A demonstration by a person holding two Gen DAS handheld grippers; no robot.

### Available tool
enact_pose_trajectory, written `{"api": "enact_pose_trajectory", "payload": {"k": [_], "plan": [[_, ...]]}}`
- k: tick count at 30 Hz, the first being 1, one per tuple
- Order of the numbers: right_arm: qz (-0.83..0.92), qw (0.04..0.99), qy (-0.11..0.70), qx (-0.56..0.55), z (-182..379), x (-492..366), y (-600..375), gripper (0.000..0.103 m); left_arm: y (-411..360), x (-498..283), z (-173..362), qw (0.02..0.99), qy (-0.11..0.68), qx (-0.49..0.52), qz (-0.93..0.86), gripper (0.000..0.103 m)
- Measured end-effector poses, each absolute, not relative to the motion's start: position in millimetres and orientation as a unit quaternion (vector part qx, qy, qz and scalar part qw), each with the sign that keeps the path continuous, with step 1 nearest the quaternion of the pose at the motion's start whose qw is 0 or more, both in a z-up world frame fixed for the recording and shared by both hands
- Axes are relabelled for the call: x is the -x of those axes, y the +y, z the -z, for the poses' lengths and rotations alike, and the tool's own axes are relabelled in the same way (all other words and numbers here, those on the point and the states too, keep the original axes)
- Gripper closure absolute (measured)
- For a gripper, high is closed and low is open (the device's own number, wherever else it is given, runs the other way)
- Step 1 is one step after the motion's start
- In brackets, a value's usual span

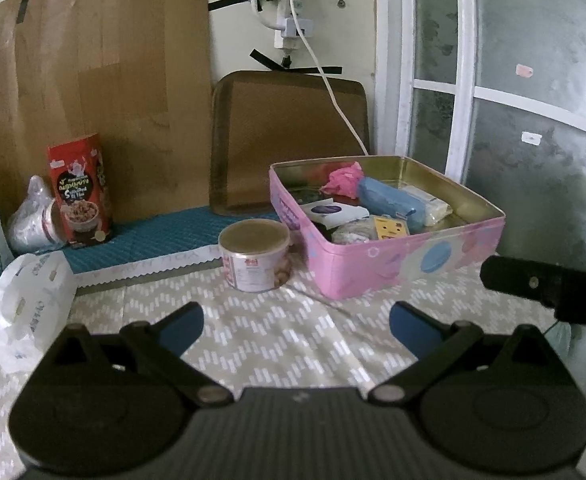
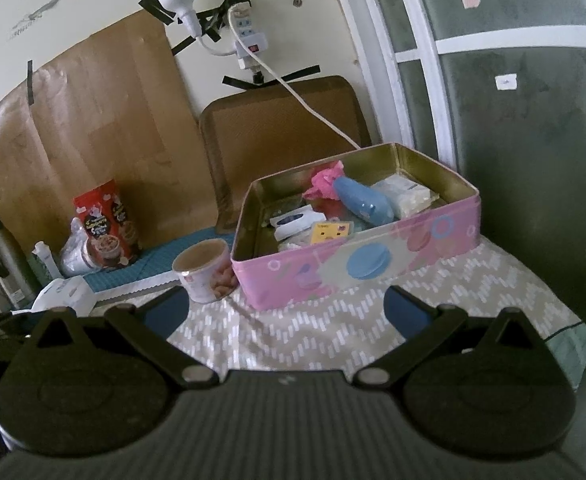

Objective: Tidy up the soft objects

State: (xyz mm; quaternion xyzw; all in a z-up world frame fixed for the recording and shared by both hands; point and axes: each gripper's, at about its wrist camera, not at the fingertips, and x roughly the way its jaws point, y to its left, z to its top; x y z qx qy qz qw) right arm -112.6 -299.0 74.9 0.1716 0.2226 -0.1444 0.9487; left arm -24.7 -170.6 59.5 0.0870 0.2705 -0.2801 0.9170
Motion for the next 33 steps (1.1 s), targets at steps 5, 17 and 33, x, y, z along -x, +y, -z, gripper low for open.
{"api": "enact_pose_trajectory", "payload": {"k": [5, 17, 33], "plan": [[0.150, 0.947, 0.221, -0.178, -73.3, 113.4, -301.5, 0.000, -172.1, 26.9, -59.6, 0.918, 0.263, -0.105, 0.277, 0.000], [0.163, 0.948, 0.209, -0.175, -75.3, 115.5, -300.9, 0.000, -174.8, 29.1, -56.2, 0.912, 0.275, -0.121, 0.280, 0.000], [0.165, 0.947, 0.209, -0.178, -72.1, 117.1, -303.3, 0.000, -172.8, 28.4, -59.2, 0.907, 0.296, -0.114, 0.277, 0.000]]}}
